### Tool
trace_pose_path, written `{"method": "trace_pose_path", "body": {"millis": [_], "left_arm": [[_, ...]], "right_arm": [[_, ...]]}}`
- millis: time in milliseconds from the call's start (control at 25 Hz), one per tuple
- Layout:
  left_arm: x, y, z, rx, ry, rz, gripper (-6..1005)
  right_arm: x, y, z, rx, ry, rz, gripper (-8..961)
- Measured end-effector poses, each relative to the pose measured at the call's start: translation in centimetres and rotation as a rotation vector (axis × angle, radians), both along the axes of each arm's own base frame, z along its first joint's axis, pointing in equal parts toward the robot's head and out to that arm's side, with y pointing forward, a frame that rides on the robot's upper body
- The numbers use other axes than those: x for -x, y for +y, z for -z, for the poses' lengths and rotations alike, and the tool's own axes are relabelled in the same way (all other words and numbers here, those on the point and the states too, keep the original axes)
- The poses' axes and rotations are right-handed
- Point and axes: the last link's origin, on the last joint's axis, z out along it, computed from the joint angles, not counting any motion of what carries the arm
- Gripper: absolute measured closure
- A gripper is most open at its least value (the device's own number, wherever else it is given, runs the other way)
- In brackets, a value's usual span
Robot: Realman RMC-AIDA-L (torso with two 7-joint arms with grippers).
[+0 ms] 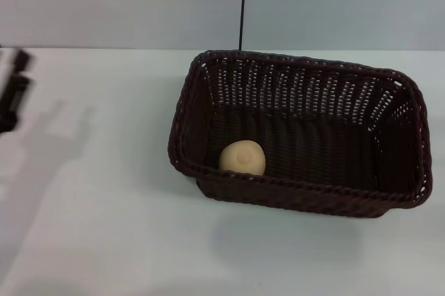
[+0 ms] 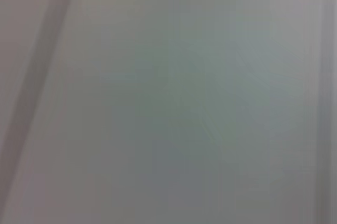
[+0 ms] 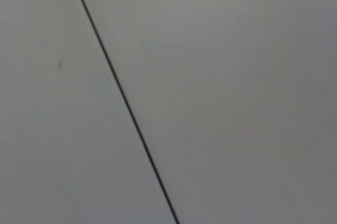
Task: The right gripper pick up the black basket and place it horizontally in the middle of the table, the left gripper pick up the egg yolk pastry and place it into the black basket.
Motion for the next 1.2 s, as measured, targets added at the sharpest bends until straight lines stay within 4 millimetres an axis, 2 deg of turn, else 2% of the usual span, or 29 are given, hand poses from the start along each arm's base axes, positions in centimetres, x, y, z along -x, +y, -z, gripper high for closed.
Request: {"method": "trace_pose_path", "body": {"millis": [160,280,320,960,1080,1200], "left_arm": [[1.4,-0.8,-1.5,-0.096,-0.019,-0.079,406],[1.4,-0.8,-1.5,-0.096,-0.019,-0.079,405],[2.4,-1.4,-2.6,-0.165,-0.031,-0.136,405],[3.2,-1.6,-3.3,-0.204,-0.045,-0.183,401],[3.2,-1.8,-3.3,-0.209,-0.049,-0.18,180],[3.2,-1.9,-3.4,-0.208,-0.058,-0.177,180]], "right_arm": [[-0.4,-0.5,-0.4,-0.024,0.008,0.018,498],[-0.6,-0.9,-0.5,-0.034,0.009,0.023,498],[-0.6,-1.0,-0.5,-0.035,0.009,0.023,498],[-0.4,-1.4,-0.7,-0.049,0.003,0.004,498],[-0.4,-1.4,-0.6,-0.049,0.005,0.004,498],[-0.4,-1.4,-0.6,-0.049,0.008,0.004,498]]}}
